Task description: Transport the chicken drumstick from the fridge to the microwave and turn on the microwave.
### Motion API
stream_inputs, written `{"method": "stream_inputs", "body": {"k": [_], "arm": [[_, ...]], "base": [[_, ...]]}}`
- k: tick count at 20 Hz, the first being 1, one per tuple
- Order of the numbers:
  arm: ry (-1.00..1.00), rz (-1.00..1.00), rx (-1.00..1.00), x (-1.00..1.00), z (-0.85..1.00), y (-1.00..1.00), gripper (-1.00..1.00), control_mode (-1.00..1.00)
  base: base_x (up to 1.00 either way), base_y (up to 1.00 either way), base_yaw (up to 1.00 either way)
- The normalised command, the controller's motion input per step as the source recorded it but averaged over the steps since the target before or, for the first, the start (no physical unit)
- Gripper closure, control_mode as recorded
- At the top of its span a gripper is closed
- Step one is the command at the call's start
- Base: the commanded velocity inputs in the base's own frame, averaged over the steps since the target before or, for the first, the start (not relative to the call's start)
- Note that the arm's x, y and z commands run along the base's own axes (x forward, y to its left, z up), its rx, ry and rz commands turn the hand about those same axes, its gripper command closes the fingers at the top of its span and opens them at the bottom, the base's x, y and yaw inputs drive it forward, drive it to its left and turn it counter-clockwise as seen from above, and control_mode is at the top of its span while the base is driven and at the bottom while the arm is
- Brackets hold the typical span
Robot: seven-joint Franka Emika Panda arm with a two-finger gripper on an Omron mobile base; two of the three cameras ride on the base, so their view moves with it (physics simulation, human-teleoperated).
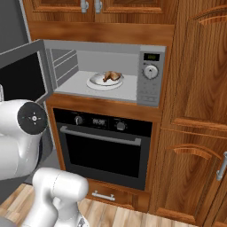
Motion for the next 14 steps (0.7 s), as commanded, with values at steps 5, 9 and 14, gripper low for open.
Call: {"method": "stream_inputs", "body": {"k": [5, 9, 14], "arm": [[0.0, 0.0, 0.0, -0.28, -0.17, 0.37, -1.0, -1.0], [0.0, 0.0, 0.0, -0.29, -0.19, 0.39, -1.0, -1.0], [0.0, 0.0, 0.0, -0.22, -0.16, 0.44, -1.0, -1.0]], "base": [[0.0, 0.0, 0.0], [0.0, 0.0, 0.0], [0.0, 0.0, 0.0]]}}
